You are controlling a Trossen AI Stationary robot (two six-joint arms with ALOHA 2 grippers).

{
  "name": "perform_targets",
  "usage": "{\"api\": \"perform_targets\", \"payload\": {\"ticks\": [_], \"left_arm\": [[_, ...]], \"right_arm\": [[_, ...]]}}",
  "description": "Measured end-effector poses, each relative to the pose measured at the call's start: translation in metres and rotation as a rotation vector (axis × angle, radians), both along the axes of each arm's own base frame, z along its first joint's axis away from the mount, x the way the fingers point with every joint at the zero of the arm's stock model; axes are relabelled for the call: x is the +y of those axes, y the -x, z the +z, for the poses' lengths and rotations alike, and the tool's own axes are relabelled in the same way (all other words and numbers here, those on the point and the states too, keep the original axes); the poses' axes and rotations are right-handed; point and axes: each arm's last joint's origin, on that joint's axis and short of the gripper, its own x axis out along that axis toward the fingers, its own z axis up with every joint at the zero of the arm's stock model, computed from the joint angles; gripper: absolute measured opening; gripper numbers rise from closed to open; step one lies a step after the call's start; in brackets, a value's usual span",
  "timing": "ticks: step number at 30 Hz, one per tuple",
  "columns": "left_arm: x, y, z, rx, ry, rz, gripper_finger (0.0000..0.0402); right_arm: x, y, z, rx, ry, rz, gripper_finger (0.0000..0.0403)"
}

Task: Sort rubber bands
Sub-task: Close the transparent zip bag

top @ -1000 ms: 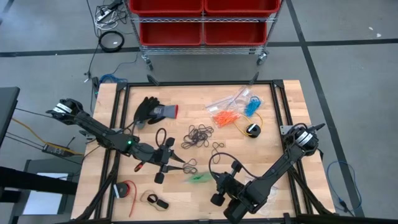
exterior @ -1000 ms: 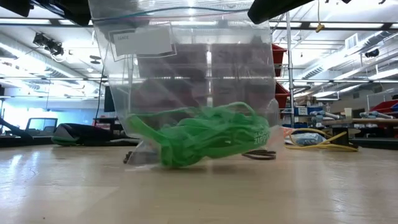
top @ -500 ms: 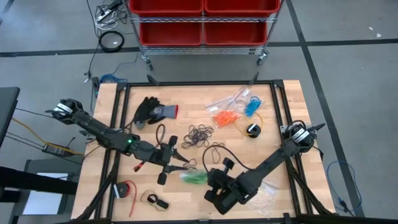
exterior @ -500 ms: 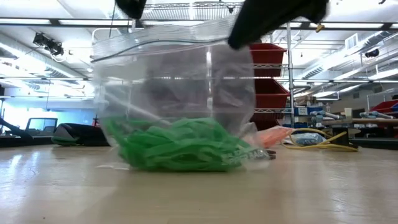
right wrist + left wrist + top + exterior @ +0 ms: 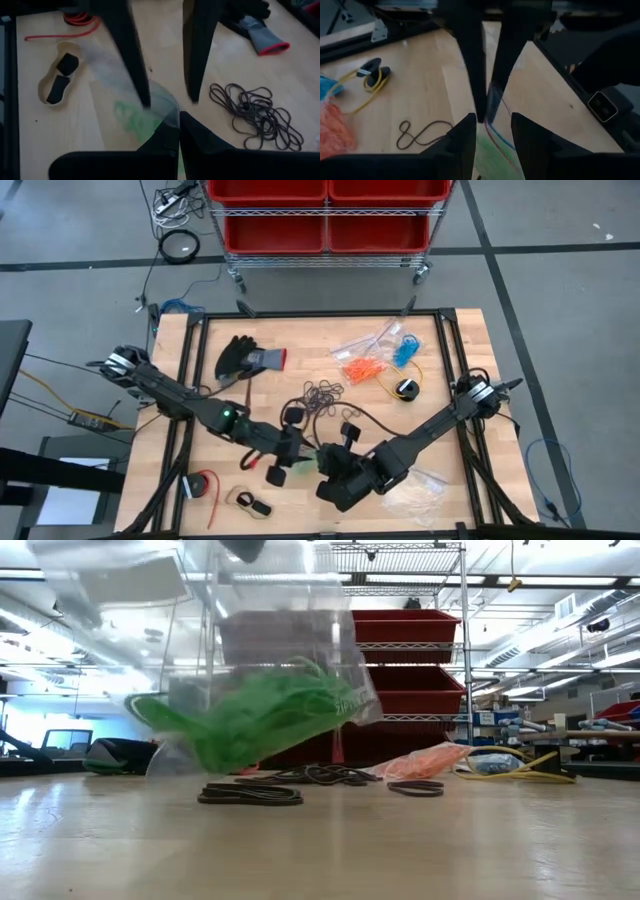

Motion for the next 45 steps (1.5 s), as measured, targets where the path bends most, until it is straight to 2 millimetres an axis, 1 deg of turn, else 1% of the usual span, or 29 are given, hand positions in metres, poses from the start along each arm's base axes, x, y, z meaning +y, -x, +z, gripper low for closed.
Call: {"api": "perform_targets", "payload": {"ticks": [5,11,14,19,24,29,32,36,40,43,45], "left_arm": [[-0.002,-0.006,-0.007,0.025,-0.028,0.025,0.0132],[0.000,-0.006,-0.009,0.027,-0.020,0.096,0.0132],[0.000,-0.006,-0.009,0.038,-0.018,0.095,0.0132],[0.001,-0.004,-0.016,0.102,-0.045,0.092,0.0131],[0.002,-0.002,-0.018,0.131,-0.002,0.125,0.0131],[0.001,-0.004,-0.015,0.100,0.059,0.166,0.0133],[-0.001,-0.004,-0.011,0.069,0.014,0.199,0.0139],[-0.010,-0.002,0.002,0.037,-0.071,0.204,0.0149],[-0.016,-0.001,0.013,0.021,-0.086,0.201,0.0161],[-0.018,-0.003,0.009,0.030,-0.093,0.199,0.0178],[-0.020,-0.006,0.001,0.052,-0.106,0.198,0.0195]], "right_arm": [[-0.005,-0.003,0.000,0.033,-0.037,0.014,0.0000],[-0.014,-0.008,-0.001,0.072,-0.108,0.021,0.0000],[-0.017,-0.010,-0.001,0.081,-0.125,0.021,0.0000],[-0.019,-0.011,-0.002,0.093,-0.138,0.037,0.0000],[-0.020,-0.010,-0.003,0.116,-0.136,0.043,0.0000],[-0.024,-0.009,-0.005,0.170,-0.183,0.033,0.0000],[-0.027,-0.010,-0.006,0.181,-0.203,0.034,0.0000],[-0.032,-0.013,-0.006,0.197,-0.231,0.038,0.0000],[-0.036,-0.015,-0.006,0.200,-0.238,0.034,0.0000],[-0.038,-0.016,-0.006,0.195,-0.237,0.035,0.0000],[-0.038,-0.017,-0.006,0.190,-0.238,0.038,0.0000]]}}
